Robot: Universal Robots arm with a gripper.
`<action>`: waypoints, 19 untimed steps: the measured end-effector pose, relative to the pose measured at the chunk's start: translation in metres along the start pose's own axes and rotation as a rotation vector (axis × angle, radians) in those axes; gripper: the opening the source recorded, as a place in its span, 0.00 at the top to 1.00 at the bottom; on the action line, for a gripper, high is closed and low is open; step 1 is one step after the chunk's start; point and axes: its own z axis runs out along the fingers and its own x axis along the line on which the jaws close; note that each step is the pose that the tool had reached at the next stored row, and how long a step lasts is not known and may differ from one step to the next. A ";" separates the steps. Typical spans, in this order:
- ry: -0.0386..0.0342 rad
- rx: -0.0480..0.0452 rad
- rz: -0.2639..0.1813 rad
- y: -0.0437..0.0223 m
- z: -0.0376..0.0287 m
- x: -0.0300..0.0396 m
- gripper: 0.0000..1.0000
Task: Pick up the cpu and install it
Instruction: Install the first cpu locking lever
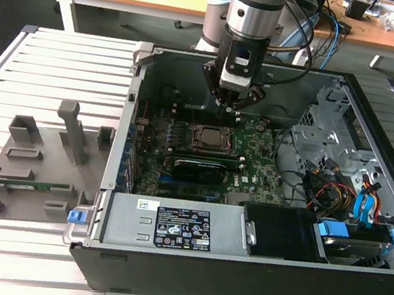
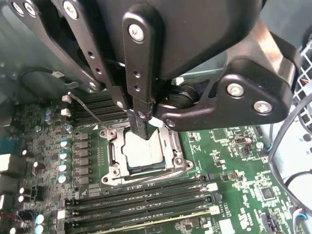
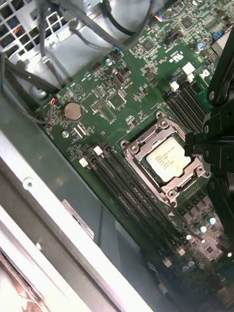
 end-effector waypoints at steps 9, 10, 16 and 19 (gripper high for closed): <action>-0.0092 -0.0034 -0.163 0.0000 0.0000 0.0000 0.89; -0.0106 -0.0039 -0.188 0.0000 0.0001 0.0000 0.89; -0.0179 -0.0065 -0.318 0.0000 0.0000 0.0000 0.89; -0.0221 -0.0080 -0.392 0.0000 0.0000 0.0000 0.89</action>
